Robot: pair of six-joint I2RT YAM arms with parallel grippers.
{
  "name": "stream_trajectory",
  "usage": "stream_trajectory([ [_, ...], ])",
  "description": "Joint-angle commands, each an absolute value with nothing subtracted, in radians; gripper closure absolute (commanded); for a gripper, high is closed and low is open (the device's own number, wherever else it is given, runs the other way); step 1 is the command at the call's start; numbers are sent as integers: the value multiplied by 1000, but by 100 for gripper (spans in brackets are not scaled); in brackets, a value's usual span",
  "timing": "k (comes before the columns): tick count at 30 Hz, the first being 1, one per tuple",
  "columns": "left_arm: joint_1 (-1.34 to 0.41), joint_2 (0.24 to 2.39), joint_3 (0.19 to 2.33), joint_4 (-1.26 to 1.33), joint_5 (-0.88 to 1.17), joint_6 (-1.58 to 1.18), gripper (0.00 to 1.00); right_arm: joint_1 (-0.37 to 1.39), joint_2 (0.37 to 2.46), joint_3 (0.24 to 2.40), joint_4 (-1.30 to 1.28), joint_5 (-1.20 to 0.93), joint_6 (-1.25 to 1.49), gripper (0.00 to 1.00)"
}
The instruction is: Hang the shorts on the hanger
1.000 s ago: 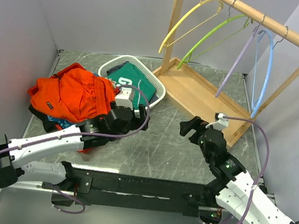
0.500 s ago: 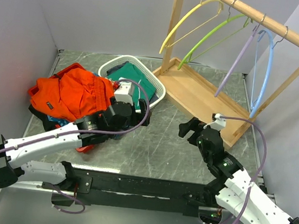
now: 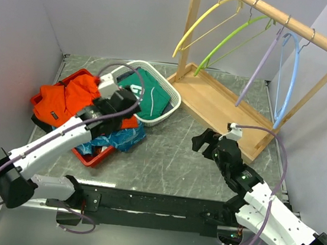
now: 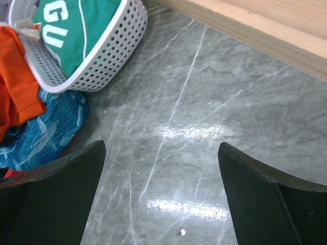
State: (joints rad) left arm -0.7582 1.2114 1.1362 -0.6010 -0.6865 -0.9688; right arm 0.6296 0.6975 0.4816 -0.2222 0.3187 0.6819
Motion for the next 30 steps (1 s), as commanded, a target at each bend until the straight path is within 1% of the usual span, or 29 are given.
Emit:
stream_trajectory([
  [1,-623,1241,1169,-779,-741,-1092,6,629,707,469,-158,270,664,3],
  [3,-588,1287,1177,-833,-779,-1153,10,629,719,472,-156,252,660,3],
  [5,-580,1348,1178,-883,-805,-1208,12,627,727,477,-153,244,653,4],
  [6,-578,1370,1181,-888,-810,-1215,16,627,733,477,-149,236,652,4],
  [11,-580,1532,1203,-991,-844,-1350,25,629,752,477,-127,221,649,4],
  [14,-580,1562,1210,-999,-845,-1370,46,627,761,482,-121,212,649,4],
  [15,-581,1557,1218,-1005,-842,-1368,63,627,761,482,-120,212,647,4],
  [17,-583,1511,1226,-1017,-845,-1361,78,627,762,488,-121,213,644,4],
  [18,-584,1487,1238,-1026,-847,-1348,93,627,761,491,-118,212,643,4],
  [19,-584,1458,1244,-1028,-848,-1332,98,629,762,498,-115,210,638,4],
  [21,-586,1356,1258,-1019,-842,-1258,99,627,765,508,-106,206,632,4],
  [24,-586,1191,1244,-913,-793,-1076,99,627,788,535,-91,189,614,4],
  [25,-586,1148,1236,-841,-778,-977,99,627,796,552,-84,181,603,4],
  [26,-584,1070,1230,-807,-729,-932,98,629,810,560,-78,170,597,5],
  [30,-586,968,1297,-743,-599,-770,99,629,845,592,-32,102,583,6],
])
